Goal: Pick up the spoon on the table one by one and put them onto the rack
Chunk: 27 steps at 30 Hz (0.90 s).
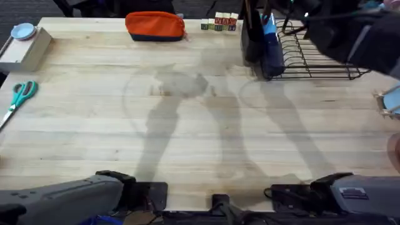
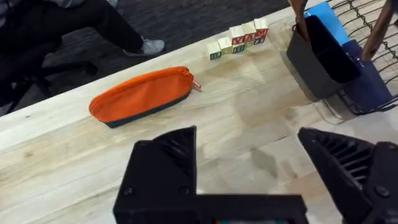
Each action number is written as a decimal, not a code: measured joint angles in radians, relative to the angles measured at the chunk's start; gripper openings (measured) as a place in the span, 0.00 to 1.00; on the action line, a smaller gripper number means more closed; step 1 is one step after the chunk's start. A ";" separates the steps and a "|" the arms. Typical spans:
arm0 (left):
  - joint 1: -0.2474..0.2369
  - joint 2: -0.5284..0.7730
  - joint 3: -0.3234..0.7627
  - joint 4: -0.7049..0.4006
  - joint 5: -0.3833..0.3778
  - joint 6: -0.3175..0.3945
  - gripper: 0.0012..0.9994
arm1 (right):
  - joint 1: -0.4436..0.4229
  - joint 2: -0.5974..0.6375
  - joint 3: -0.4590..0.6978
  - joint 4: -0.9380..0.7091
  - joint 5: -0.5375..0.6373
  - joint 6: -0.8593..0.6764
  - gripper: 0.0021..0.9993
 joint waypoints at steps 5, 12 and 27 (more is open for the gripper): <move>0.000 0.000 0.000 0.000 0.000 0.000 0.99 | 0.005 0.000 -0.097 0.125 0.000 0.000 0.03; 0.000 0.000 0.000 0.000 0.000 0.000 0.99 | 0.009 0.038 -0.149 0.199 0.000 0.000 0.03; 0.000 0.000 0.000 0.000 0.000 0.000 0.99 | 0.015 0.133 -0.206 0.296 0.004 0.000 0.03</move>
